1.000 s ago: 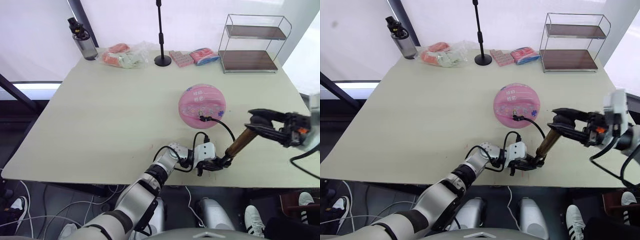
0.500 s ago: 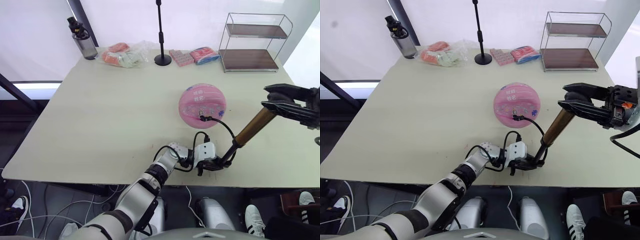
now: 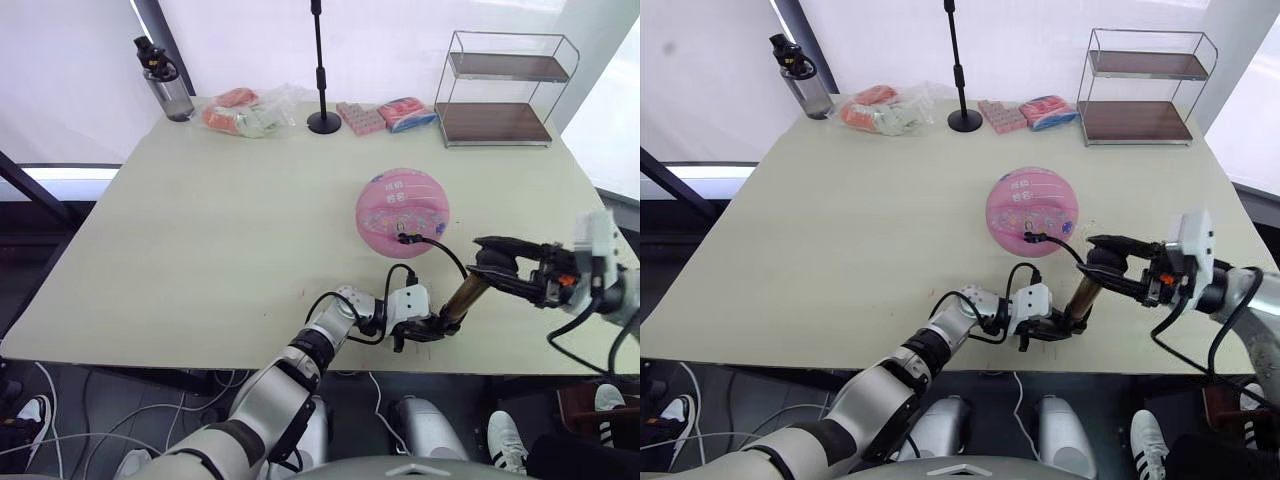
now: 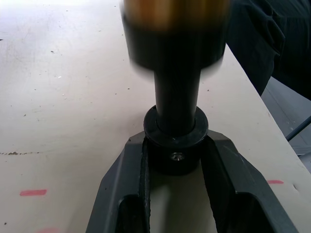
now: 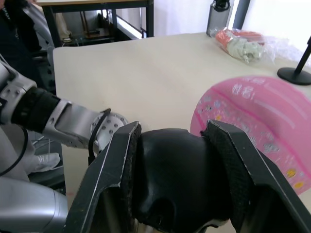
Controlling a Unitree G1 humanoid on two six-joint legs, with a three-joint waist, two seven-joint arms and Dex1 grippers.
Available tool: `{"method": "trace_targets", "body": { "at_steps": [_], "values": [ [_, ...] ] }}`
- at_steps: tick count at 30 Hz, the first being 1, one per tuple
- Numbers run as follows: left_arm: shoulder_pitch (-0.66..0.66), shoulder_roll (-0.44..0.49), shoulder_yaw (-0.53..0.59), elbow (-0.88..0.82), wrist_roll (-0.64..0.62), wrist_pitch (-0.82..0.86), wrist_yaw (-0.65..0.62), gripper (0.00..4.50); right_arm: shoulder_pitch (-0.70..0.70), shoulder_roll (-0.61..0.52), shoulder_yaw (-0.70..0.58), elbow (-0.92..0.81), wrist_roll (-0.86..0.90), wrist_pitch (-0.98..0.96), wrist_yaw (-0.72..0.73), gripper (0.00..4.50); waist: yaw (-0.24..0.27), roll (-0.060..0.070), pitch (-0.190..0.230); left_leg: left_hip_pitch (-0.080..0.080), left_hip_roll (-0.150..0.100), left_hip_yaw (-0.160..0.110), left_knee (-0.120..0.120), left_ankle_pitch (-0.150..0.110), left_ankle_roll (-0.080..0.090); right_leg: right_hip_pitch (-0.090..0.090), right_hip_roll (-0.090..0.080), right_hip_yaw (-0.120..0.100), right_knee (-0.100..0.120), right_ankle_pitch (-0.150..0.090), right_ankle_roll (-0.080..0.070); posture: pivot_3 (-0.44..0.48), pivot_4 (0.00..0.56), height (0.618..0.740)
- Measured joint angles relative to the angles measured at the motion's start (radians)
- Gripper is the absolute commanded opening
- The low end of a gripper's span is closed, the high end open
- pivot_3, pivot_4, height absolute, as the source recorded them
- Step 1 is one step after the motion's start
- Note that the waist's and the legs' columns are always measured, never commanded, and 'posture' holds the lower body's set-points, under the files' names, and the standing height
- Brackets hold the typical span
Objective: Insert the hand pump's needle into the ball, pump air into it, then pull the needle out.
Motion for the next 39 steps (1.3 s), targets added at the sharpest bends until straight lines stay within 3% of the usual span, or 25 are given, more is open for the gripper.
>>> {"method": "trace_targets", "body": {
  "at_steps": [9, 19, 27, 39],
  "values": [
    [0.003, 0.003, 0.000, 0.000, 0.000, 0.000, 0.009, 1.00, 0.017, 0.050, 0.056, 0.044, -0.098, -0.138, 0.001, 1.73, -0.002, 0.000, -0.001, 0.001, 0.000, 0.000, 0.000, 0.000, 0.000, 0.001, 0.000, 0.000, 0.000, -0.001, -0.002, 0.000, 0.150, 0.731],
    [0.002, -0.003, 0.002, -0.005, -0.002, 0.000, -0.003, 1.00, -0.053, -0.050, -0.014, -0.016, 0.056, 0.083, -0.011, 1.73, 0.001, 0.005, 0.003, -0.002, -0.001, 0.000, 0.000, 0.000, 0.000, -0.001, -0.001, 0.000, 0.000, 0.000, 0.000, 0.000, 0.150, 0.731],
    [0.001, -0.004, 0.003, -0.007, -0.002, 0.000, -0.005, 1.00, -0.245, -0.249, -0.229, -0.047, 0.389, 0.362, -0.064, 1.73, 0.002, 0.007, 0.005, -0.002, -0.001, 0.000, 0.000, 0.000, 0.000, -0.001, -0.001, 0.000, 0.000, 0.000, 0.000, 0.000, 0.150, 0.731],
    [0.001, -0.006, 0.003, -0.011, -0.002, 0.000, -0.006, 1.00, -0.318, -0.321, -0.273, -0.043, 0.477, 0.476, -0.105, 1.73, 0.003, 0.008, 0.007, -0.004, -0.001, 0.001, 0.000, 0.000, 0.000, -0.003, -0.002, 0.000, 0.000, 0.000, 0.000, 0.000, 0.150, 0.731]
  ]
}}
